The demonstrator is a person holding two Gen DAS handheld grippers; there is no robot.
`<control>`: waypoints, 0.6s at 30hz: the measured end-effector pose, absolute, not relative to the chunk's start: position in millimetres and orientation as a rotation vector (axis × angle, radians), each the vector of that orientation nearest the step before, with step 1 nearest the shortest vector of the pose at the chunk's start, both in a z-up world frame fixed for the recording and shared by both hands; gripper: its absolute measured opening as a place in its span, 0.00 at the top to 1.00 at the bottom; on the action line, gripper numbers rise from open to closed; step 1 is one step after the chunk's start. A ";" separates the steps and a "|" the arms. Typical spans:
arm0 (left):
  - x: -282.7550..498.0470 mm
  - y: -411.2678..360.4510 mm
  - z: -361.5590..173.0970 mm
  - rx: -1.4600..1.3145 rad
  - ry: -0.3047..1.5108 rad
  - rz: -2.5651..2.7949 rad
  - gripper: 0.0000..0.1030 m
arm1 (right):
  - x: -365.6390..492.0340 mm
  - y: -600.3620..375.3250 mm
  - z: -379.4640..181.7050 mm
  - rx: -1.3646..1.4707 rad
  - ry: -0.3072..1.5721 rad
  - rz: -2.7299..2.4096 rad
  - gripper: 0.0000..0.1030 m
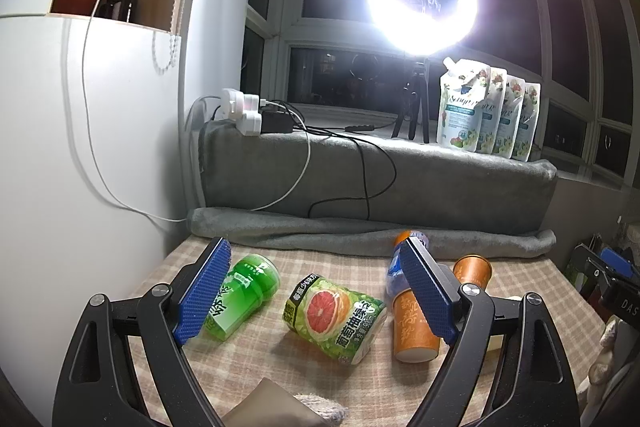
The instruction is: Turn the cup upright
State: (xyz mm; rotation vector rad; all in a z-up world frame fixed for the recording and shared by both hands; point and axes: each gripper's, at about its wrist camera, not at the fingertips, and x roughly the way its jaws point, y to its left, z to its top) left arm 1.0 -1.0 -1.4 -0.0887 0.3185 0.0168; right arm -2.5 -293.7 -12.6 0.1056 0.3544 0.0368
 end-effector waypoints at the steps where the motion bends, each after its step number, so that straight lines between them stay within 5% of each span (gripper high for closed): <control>1: 1.1 -1.1 -1.4 -0.089 0.319 0.016 0.16 | -2.0 -294.3 -12.2 0.105 0.355 0.036 0.00; 18: 1.1 -3.5 -1.7 -0.090 0.320 0.015 0.16 | -0.9 -293.9 -12.7 0.106 0.359 0.038 0.00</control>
